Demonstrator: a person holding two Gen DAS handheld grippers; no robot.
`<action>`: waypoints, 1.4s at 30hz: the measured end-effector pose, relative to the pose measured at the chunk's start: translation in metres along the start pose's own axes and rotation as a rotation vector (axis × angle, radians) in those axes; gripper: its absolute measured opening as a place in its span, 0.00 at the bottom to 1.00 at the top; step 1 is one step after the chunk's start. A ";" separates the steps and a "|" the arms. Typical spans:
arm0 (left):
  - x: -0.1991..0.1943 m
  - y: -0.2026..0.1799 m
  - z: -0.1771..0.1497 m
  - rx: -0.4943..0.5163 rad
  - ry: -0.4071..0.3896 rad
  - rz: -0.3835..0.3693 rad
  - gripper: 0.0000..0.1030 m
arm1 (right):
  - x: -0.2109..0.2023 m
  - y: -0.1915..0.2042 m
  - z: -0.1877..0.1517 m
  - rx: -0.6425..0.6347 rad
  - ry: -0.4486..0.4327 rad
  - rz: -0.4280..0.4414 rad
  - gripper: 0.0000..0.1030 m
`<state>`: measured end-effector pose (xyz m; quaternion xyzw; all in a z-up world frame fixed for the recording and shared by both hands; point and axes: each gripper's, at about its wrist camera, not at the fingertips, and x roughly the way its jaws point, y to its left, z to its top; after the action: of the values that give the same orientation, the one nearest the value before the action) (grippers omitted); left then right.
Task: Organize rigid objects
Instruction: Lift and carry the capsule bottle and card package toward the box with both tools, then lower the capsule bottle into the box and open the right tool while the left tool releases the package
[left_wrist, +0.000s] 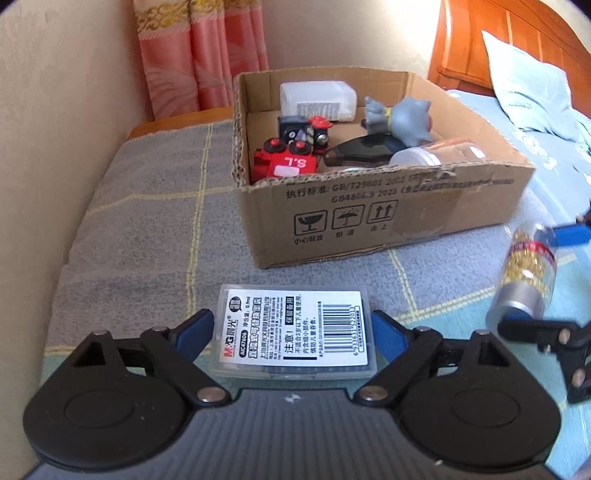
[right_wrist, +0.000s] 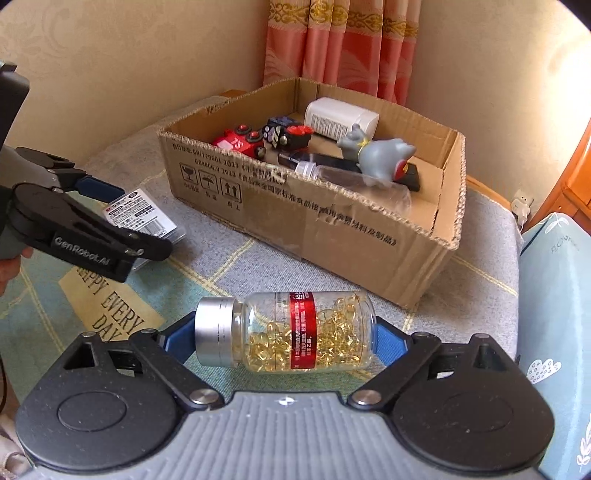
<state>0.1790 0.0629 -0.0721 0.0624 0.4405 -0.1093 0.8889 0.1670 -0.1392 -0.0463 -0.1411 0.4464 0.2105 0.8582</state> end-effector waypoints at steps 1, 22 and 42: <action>-0.004 0.000 0.000 0.005 -0.004 -0.003 0.87 | -0.004 -0.001 0.001 -0.001 -0.005 0.001 0.94; -0.054 -0.014 0.097 0.136 -0.212 -0.028 0.87 | 0.005 -0.074 0.108 0.100 -0.138 -0.076 0.94; 0.034 -0.082 0.207 0.240 -0.178 -0.092 0.87 | 0.006 -0.091 0.088 0.193 -0.131 -0.081 1.00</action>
<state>0.3378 -0.0639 0.0245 0.1380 0.3462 -0.2066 0.9046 0.2771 -0.1792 0.0031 -0.0615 0.4014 0.1404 0.9030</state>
